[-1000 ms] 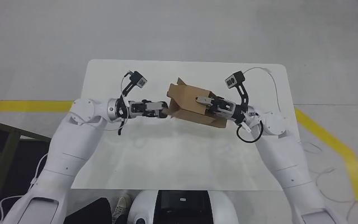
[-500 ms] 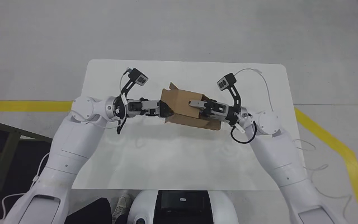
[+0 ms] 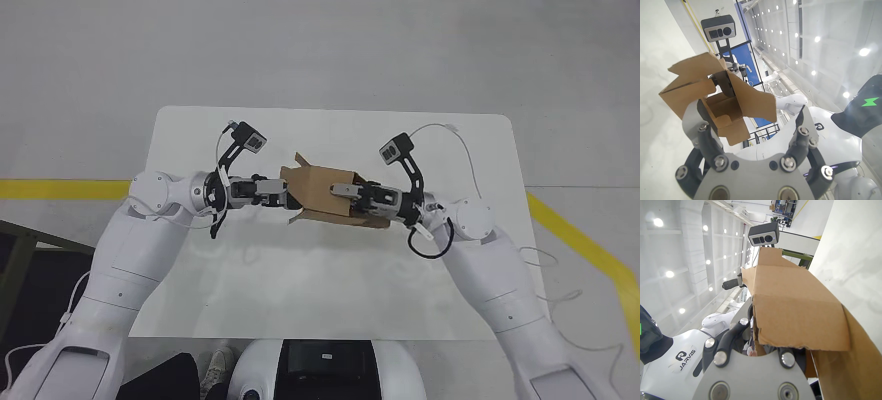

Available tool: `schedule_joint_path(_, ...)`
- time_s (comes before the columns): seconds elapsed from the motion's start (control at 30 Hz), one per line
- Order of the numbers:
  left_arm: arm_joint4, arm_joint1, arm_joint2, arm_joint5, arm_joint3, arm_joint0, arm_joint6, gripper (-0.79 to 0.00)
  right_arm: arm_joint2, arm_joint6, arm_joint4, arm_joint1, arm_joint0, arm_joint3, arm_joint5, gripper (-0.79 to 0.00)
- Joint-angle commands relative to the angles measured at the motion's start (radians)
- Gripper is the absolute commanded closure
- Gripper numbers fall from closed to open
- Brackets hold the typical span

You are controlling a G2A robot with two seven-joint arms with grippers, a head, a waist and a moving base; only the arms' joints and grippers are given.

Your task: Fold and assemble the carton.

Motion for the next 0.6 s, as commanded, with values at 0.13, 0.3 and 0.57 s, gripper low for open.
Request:
schedule_joint_path(0.13,0.013,0.000,-0.003,0.010,0.000,0.000,0.001,-0.785,-0.009,0.002,-0.002,-0.003,0.004,0.000,-0.001,0.000)
schedule_joint_path(0.3,0.024,0.003,-0.016,0.010,-0.004,0.006,0.005,-0.785,-0.003,-0.006,-0.003,-0.003,0.004,0.007,-0.006,0.000)
schedule_joint_path(0.57,0.044,0.011,-0.053,0.007,-0.020,0.028,0.018,-0.785,0.029,-0.016,-0.002,0.002,-0.004,0.006,-0.010,0.000)
